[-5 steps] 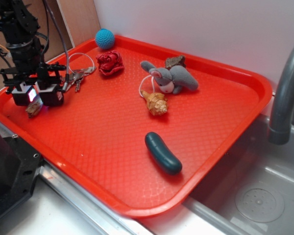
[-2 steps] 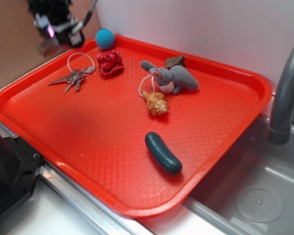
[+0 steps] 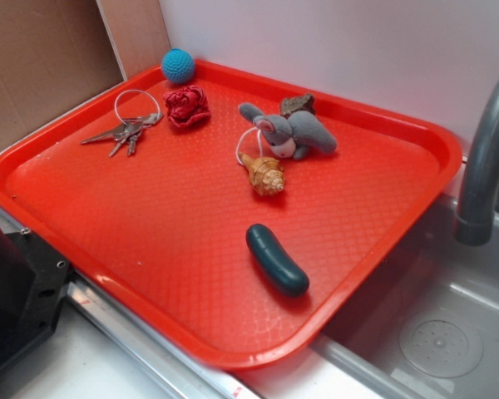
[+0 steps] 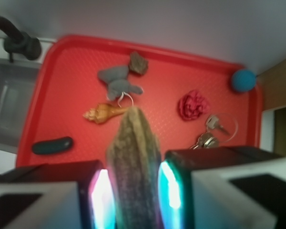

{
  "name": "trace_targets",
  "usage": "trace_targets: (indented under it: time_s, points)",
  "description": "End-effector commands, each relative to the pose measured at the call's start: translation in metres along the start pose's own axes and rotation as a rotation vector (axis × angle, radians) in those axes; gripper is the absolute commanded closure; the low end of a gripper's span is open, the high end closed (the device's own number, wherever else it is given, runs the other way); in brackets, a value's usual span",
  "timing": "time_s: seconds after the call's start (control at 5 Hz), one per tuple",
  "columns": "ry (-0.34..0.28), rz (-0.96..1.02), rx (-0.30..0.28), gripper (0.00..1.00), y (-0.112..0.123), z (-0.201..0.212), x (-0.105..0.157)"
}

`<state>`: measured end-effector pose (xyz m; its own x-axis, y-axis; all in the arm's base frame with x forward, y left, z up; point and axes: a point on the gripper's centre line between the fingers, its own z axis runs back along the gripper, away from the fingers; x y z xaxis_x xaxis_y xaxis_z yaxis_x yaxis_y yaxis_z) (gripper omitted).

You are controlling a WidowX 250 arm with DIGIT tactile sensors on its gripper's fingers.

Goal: Grab the wood chip.

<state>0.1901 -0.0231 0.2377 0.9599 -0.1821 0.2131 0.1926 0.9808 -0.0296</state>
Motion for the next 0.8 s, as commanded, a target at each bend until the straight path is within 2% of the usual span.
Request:
trace_targets:
  time_s: [0.0, 0.6]
  points:
    - [0.011, 0.088, 0.010, 1.00, 0.021, -0.001, -0.022]
    - [0.074, 0.113, 0.007, 1.00, 0.023, -0.021, -0.029]
